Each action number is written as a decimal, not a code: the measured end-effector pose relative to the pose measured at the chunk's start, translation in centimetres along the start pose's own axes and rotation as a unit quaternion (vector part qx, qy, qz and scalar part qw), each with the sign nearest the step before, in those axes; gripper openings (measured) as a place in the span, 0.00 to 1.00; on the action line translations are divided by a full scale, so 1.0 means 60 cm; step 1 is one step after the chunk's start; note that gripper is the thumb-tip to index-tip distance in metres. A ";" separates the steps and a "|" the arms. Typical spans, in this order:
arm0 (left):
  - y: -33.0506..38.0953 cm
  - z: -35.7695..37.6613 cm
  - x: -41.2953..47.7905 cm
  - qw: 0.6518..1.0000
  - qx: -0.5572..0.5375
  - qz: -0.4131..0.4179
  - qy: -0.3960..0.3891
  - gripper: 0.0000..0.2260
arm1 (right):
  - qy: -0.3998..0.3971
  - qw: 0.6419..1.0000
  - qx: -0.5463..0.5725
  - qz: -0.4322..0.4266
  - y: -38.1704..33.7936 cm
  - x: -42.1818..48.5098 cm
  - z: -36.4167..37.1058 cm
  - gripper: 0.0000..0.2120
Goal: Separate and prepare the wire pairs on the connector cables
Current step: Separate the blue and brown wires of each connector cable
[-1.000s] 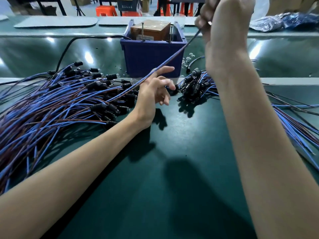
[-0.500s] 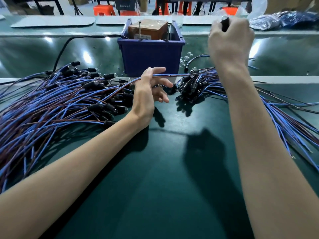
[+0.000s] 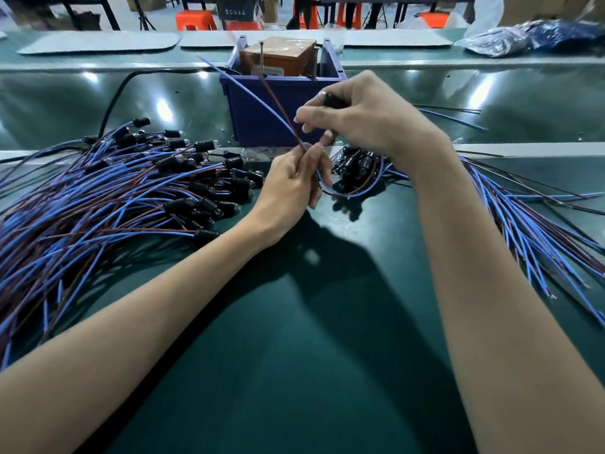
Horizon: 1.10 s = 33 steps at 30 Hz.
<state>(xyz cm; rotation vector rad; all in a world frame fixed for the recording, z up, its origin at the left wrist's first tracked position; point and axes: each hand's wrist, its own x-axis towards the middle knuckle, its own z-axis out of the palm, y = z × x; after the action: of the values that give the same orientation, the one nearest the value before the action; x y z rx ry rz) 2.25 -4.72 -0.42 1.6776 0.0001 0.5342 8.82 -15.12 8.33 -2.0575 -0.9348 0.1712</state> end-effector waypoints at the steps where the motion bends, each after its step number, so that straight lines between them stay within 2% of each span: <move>1: 0.003 0.001 0.000 1.000 -0.010 0.001 0.004 0.15 | -0.008 1.000 0.007 -0.002 0.001 0.000 0.003 0.09; 5: 0.009 0.000 0.000 0.999 -0.031 -0.002 0.030 0.13 | -0.004 0.998 0.057 -0.001 0.005 0.006 0.013 0.10; 10: 0.007 -0.001 -0.001 0.999 -0.039 -0.001 0.037 0.14 | -0.020 0.998 0.054 0.017 0.010 0.009 0.020 0.07; 15: 0.002 -0.005 0.007 0.994 -0.043 -0.015 0.101 0.10 | 0.072 0.990 0.109 0.045 0.010 0.011 0.024 0.10; 19: -0.006 -0.009 0.014 0.987 -0.045 -0.044 0.147 0.14 | 0.138 0.971 0.178 0.082 0.005 0.012 0.027 0.10; 25: -0.009 -0.016 0.020 0.976 -0.090 -0.062 0.189 0.14 | 0.244 0.961 0.093 0.093 0.019 0.024 0.027 0.10; 29: -0.008 -0.016 0.020 0.971 -0.111 -0.064 0.201 0.16 | 0.252 0.961 0.050 0.104 0.026 0.031 0.029 0.11; 33: -0.008 -0.015 0.023 0.965 -0.117 -0.064 0.228 0.16 | 0.223 0.966 0.019 0.132 0.026 0.036 0.034 0.13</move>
<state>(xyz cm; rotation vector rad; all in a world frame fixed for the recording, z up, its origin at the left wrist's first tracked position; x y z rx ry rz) 3.30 -3.36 -0.32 1.2859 0.3639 0.7798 10.35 -12.93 6.32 -2.0586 -0.3786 -0.1316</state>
